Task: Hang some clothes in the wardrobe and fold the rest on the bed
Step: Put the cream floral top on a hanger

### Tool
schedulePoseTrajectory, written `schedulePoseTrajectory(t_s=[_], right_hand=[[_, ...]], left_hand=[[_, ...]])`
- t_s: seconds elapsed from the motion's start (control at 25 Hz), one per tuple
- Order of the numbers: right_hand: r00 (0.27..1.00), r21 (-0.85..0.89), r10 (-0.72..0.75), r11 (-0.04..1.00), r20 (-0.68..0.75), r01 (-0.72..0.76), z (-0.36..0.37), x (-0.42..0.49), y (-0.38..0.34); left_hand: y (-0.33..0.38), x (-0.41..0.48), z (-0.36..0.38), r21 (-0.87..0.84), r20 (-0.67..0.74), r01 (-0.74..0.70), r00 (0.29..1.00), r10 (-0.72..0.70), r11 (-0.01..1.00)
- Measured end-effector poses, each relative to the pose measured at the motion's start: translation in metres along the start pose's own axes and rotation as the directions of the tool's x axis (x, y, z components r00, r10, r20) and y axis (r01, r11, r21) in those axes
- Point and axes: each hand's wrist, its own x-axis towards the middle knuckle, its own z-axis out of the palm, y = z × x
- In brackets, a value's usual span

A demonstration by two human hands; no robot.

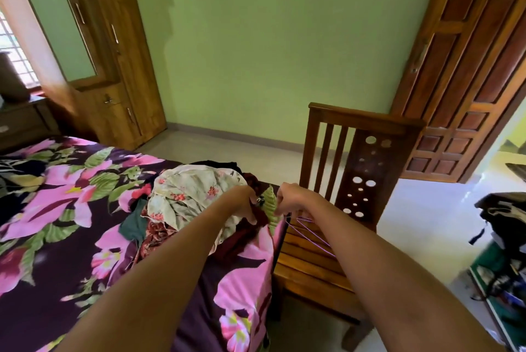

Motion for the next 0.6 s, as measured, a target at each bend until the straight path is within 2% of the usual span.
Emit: schedulePoseTrajectory(t_s=[0.36, 0.6], right_hand=[[0.996, 0.015, -0.074, 0.997, 0.043, 0.073, -0.099, 0.164, 0.037], [0.988, 0.02, -0.12, 0.993, 0.096, 0.119, -0.113, 0.24, 0.042]], left_hand=[[-0.002, 0.175, -0.054, -0.004, 0.004, 0.081, 0.997, -0.081, 0.997], [-0.023, 0.24, -0.06, -0.024, 0.022, 0.167, 0.986, -0.166, 0.986]])
